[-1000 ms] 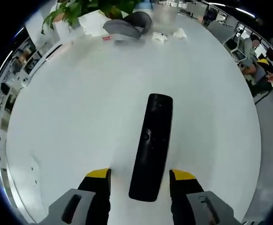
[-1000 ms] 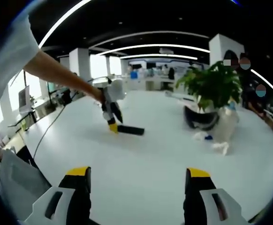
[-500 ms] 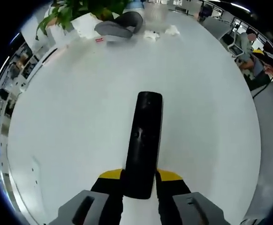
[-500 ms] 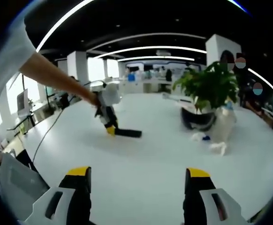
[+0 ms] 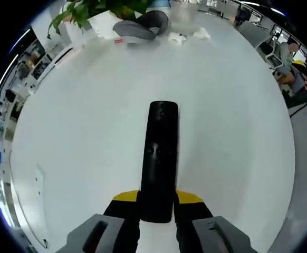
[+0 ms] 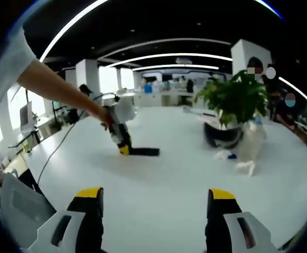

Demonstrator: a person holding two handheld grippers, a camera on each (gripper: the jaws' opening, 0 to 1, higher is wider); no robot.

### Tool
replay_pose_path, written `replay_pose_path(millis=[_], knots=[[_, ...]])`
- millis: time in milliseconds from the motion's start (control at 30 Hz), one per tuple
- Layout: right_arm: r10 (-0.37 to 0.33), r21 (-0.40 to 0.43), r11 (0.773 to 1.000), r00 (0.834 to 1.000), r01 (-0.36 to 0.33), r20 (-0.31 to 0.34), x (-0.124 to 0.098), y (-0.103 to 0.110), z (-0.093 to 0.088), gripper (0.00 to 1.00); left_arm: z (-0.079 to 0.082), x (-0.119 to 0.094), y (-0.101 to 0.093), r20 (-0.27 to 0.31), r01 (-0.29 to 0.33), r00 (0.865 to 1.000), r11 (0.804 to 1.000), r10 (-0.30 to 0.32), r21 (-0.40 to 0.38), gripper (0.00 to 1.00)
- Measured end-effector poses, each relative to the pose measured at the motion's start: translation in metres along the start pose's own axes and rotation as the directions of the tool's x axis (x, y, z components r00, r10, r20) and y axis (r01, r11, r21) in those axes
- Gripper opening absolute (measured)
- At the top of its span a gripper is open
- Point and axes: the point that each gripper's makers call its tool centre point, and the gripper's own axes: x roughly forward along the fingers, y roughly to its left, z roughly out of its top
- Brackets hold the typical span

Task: Press the specified remote control buttons in sequence, fully releasing each button before pressing the next.

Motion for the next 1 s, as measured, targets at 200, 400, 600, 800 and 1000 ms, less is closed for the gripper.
replay_pose_path(millis=[200,400,600,800,1000], knots=[[0.007,0.0,1.0,1.0,-0.007,0.008,-0.001,0.001,0.001,0.79,-0.001,-0.001,-0.005,-0.016,-0.002,1.0,1.0,0.003,0.002,0.23],[0.013,0.002,1.0,1.0,-0.013,0.01,-0.001,0.002,0.001,0.78,-0.003,-0.001,-0.01,-0.008,-0.01,1.0,1.0,0.01,-0.015,0.23],[0.021,-0.002,1.0,1.0,-0.021,0.011,-0.001,0.004,0.002,0.78,-0.004,-0.002,-0.014,0.003,-0.01,1.0,1.0,0.01,-0.028,0.23],[0.018,-0.005,1.0,1.0,-0.018,0.008,-0.001,0.004,0.001,0.77,-0.005,-0.003,-0.019,-0.004,-0.013,1.0,0.999,0.013,-0.033,0.23],[0.015,-0.007,1.0,1.0,-0.015,0.011,-0.003,0.004,0.001,0.77,-0.006,-0.004,-0.027,-0.003,-0.01,1.0,1.0,0.01,-0.022,0.23]])
